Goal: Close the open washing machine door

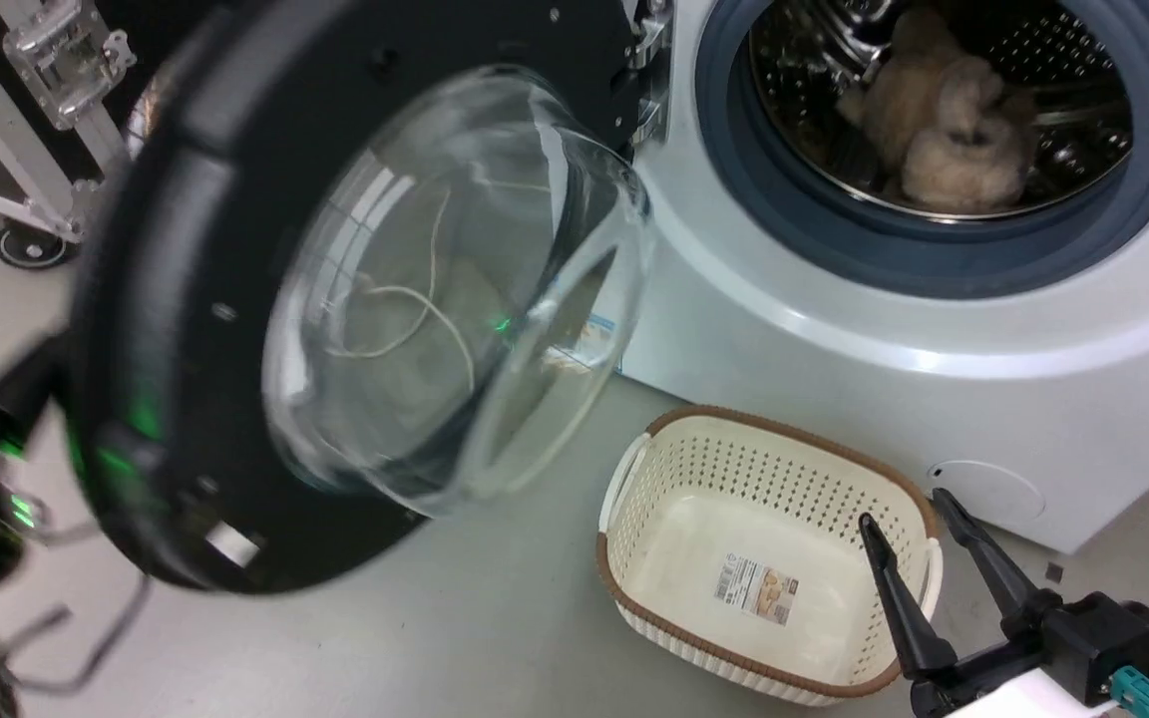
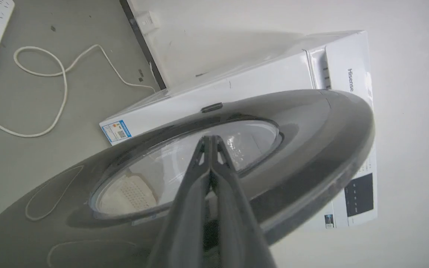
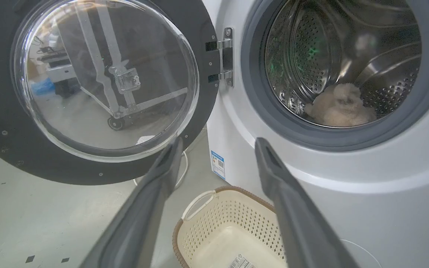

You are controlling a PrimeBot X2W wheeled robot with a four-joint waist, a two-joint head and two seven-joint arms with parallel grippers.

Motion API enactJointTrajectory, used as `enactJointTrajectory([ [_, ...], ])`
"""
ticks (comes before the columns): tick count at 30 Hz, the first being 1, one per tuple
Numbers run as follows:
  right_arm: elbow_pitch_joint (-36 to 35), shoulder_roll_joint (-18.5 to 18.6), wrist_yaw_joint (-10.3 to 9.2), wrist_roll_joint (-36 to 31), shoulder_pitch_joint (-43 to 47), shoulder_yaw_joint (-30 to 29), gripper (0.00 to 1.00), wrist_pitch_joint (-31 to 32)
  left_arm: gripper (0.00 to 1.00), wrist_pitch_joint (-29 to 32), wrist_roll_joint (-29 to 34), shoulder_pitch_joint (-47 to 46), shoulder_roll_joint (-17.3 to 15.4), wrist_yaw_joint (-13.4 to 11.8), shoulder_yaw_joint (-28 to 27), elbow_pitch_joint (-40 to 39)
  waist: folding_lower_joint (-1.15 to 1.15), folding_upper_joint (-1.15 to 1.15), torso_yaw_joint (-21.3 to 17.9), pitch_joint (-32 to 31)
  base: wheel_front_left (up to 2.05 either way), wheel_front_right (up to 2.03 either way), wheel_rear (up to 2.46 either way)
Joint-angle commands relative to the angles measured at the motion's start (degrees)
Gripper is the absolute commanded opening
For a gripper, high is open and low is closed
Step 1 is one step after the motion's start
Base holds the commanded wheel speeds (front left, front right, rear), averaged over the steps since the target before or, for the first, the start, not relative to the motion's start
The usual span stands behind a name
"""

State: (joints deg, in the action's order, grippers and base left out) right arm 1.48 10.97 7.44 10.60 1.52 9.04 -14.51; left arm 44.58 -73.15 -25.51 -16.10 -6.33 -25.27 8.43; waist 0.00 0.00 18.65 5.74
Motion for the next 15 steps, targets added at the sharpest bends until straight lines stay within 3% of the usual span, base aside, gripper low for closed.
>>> enactJointTrajectory([
  [1,0.32,-0.46,0.05,0.13,-0.28,-0.25,1.0,-0.49,0.0,1.82,-1.15,2.83,1.87,0.59,0.94,-1.43,0.0,0.0,-0.39,-0.8,0.0,0.0,0.0],
  [9,1.46,-2.53,0.05,-0.5,-0.23,-1.52,1.0,-0.49,0.0,10.0,-7.03,16.47,9.32,0.37,4.42,-12.94,0.0,0.0,-3.51,-3.77,0.0,0.0,0.0],
  [15,1.47,-2.24,0.05,-0.9,-0.03,-2.55,1.0,-0.49,0.0,9.94,-10.12,22.58,12.54,-0.76,8.74,-18.49,0.0,0.0,-6.28,-3.73,0.0,0.0,0.0],
])
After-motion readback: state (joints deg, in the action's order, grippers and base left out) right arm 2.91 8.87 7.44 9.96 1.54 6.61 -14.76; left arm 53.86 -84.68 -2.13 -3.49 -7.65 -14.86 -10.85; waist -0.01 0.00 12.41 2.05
